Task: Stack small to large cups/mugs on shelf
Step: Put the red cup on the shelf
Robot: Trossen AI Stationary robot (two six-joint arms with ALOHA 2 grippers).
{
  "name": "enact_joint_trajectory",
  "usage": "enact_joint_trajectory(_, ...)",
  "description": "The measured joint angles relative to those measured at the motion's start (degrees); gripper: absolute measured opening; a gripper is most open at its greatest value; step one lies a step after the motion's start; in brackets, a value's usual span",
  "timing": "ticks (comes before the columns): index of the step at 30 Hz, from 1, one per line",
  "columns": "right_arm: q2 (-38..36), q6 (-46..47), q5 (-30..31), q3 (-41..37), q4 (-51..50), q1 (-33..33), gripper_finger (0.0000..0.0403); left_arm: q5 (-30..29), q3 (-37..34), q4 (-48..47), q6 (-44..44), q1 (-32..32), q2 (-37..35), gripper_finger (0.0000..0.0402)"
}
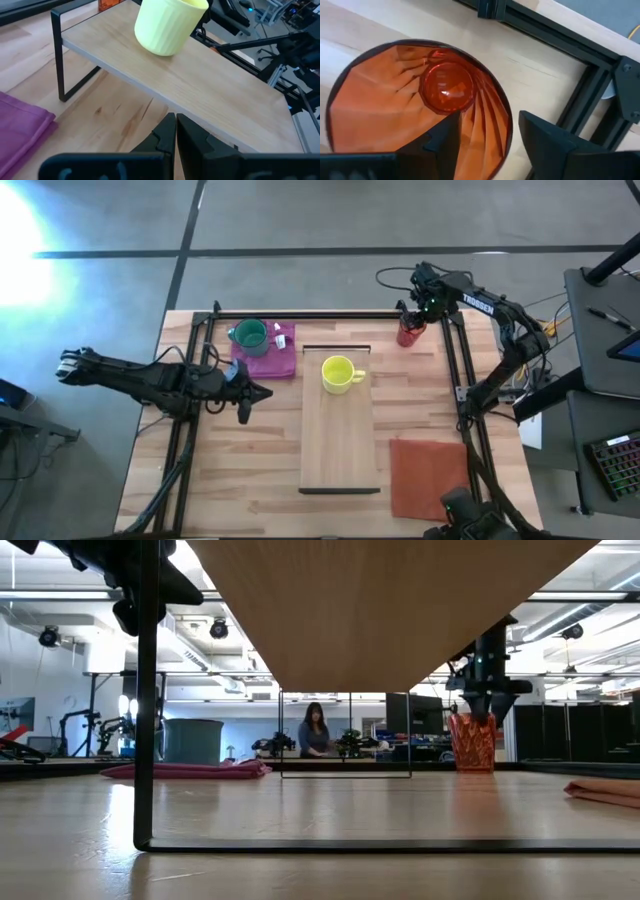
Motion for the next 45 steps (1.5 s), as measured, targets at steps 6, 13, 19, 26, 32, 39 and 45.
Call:
enact_joint_trajectory(6, 0.0, 0.6, 0.3, -1.5, 4.2, 0.0, 0.0124, -0.1, 0.0, -0.8, 0.0, 0.0, -0.3, 0.0000)
enact_joint_trajectory(13, 0.0, 2.2, 0.3, -1.9, 6.4, 0.0, 0.0029, -1.7, 0.1, -0.4, 0.4, 0.3, 0.3, 0.0000)
enact_joint_trajectory(19, -0.5, 2.0, -1.1, -1.8, 5.7, 0.2, 0.0013, -2.2, 0.3, -0.5, 1.8, 2.2, -0.2, 0.0000)
enact_joint_trajectory(26, -5.7, 1.0, -1.5, -1.0, -0.4, 3.4, 0.0012, -2.2, 0.3, -0.1, 1.6, 4.1, -0.6, 0.0000)
enact_joint_trajectory(32, -13.1, 3.7, -0.6, 3.2, -8.3, 10.9, 0.0012, -2.1, 0.3, -0.2, 1.5, 4.2, -0.4, 0.0000)
enact_joint_trajectory(39, -19.2, 13.3, 4.6, 13.0, -17.9, 24.2, 0.0011, -2.1, 0.2, -0.2, 1.6, 4.5, -0.1, 0.0000)
enact_joint_trajectory(45, -19.5, 23.3, 8.5, 21.4, -28.0, 36.8, 0.0011, -2.1, 0.3, -0.5, 1.6, 4.5, -0.3, 0.0000)
